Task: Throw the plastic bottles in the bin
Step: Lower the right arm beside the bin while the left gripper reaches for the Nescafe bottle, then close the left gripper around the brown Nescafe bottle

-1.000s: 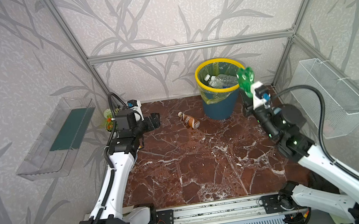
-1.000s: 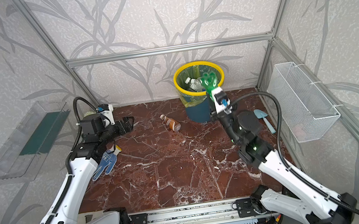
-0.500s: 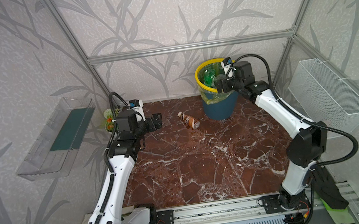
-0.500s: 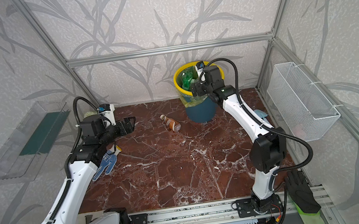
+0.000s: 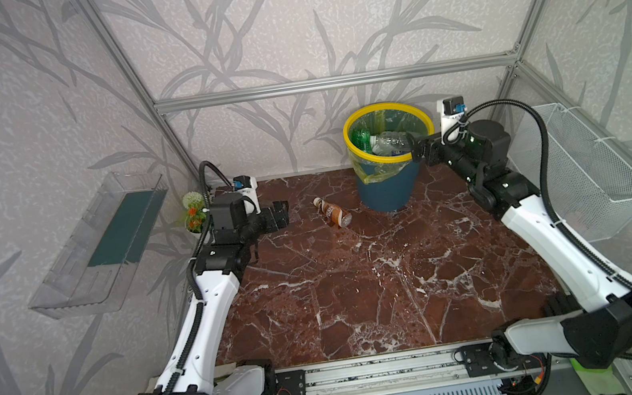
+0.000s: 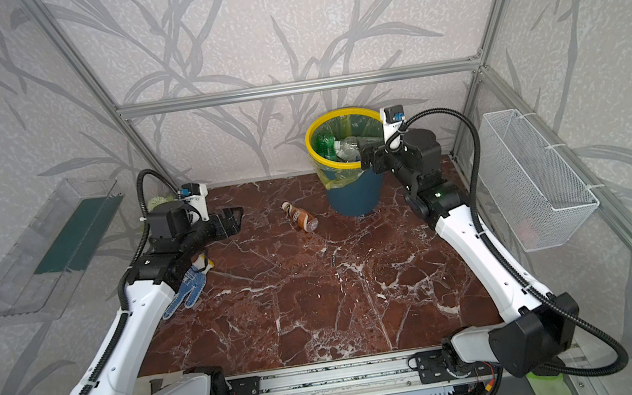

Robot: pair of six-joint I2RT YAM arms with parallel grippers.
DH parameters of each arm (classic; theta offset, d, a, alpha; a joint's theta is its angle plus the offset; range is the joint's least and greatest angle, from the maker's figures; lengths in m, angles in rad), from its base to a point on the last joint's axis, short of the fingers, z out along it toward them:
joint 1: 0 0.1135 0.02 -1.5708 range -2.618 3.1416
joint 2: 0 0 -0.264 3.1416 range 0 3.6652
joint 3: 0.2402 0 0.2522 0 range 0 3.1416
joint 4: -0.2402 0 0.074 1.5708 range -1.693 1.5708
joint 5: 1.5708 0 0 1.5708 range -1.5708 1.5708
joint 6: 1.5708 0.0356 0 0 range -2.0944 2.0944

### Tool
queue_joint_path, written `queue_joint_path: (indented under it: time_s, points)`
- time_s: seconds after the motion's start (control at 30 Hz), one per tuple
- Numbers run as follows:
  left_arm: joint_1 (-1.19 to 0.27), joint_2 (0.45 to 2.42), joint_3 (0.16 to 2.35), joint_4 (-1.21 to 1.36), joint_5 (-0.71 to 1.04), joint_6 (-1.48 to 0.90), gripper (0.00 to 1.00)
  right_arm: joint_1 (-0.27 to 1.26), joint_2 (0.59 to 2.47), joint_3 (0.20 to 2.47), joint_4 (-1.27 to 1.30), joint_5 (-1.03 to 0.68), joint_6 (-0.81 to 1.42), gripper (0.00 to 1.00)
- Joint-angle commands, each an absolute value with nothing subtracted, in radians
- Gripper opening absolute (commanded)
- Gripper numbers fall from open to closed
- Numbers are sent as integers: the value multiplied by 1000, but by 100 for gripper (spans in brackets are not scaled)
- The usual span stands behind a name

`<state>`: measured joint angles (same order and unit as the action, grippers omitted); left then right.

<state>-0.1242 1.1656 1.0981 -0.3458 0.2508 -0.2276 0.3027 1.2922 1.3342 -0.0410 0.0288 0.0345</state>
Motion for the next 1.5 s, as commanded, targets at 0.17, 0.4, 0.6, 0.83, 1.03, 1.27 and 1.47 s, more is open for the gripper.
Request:
queue_joint_path:
  time_s: [0.17, 0.4, 0.6, 0.83, 1.03, 1.27, 1.47]
  points:
    - [-205, 1259, 1157, -388, 173, -349, 96, 302, 1057, 1039, -17, 93, 103, 97]
    - [-293, 1424, 1201, -330, 133, -506, 98, 302, 919, 778, -55, 86, 181, 97]
    - [-323, 1628, 1336, -347, 155, -617, 99, 302, 912, 662, -73, 34, 258, 96]
    - [-351, 1796, 1448, -335, 187, -762, 99, 303, 957, 621, -49, 22, 282, 96]
    - [-391, 1930, 1587, -428, 172, -849, 99, 301, 992, 601, 4, 25, 287, 96]
    - [-397, 2037, 1658, -437, 160, -936, 99, 290, 999, 595, 23, 14, 293, 96]
    - [-404, 2119, 1719, -434, 196, -972, 99, 278, 983, 587, 21, 14, 294, 96]
